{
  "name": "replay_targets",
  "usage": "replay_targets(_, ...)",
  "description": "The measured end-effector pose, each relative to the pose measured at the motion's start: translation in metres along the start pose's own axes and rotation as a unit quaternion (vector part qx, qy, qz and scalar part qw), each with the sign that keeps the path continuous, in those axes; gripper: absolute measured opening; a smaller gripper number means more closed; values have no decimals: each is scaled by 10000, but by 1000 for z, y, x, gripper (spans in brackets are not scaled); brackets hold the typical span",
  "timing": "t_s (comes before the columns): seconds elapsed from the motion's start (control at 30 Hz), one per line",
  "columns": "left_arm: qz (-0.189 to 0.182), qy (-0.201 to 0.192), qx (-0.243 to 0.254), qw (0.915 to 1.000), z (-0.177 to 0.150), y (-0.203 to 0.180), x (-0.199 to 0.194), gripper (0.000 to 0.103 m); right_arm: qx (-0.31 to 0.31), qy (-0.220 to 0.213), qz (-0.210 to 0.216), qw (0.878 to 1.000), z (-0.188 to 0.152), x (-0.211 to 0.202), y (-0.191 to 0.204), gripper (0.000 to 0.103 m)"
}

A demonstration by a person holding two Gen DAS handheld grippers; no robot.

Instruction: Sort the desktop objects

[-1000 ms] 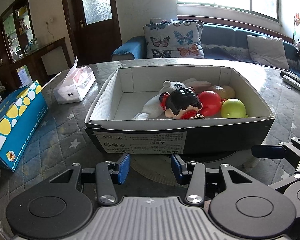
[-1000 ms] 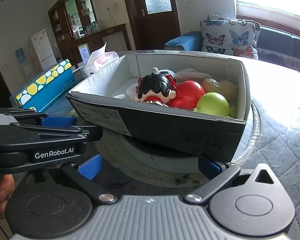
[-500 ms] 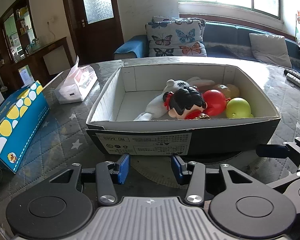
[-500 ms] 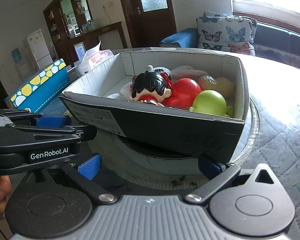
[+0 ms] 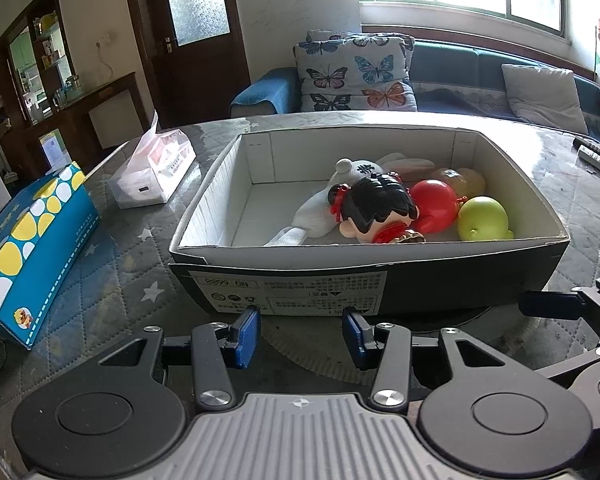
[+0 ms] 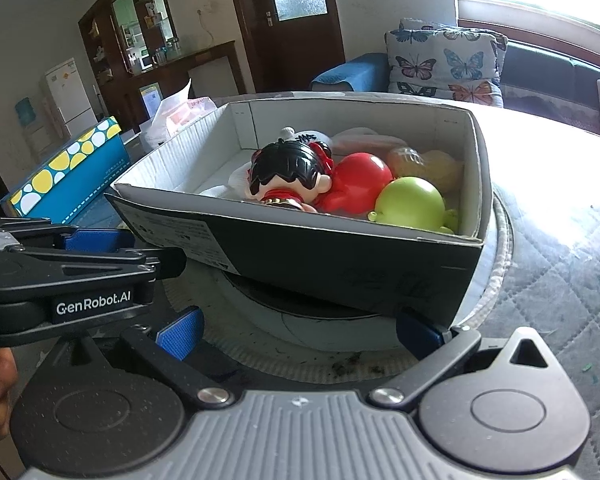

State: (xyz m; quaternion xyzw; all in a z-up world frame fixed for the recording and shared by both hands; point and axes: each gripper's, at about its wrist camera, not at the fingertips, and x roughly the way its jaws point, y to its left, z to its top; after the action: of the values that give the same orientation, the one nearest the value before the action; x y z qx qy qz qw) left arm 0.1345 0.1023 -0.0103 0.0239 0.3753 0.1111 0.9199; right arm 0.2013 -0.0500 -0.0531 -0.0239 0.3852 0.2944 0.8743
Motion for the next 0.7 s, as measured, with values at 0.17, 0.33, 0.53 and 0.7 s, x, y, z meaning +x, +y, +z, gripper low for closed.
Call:
replay_targets(0.17, 17, 26, 5, 10000, 0, 0, 2, 48, 14, 20, 19, 10000, 0, 1, 0, 103)
replay_targets(0.33, 20, 30, 4, 10000, 0, 0, 3, 47, 16, 35, 39, 10000, 0, 3, 0, 103)
replay_targets(0.53, 6, 13, 0, 10000, 0, 0, 4, 47, 9, 37, 57, 10000, 1, 4, 1, 103)
replay_targets(0.7, -37, -48, -6, 10000, 0, 0, 2, 43, 10, 35, 59, 10000, 1, 4, 2, 103)
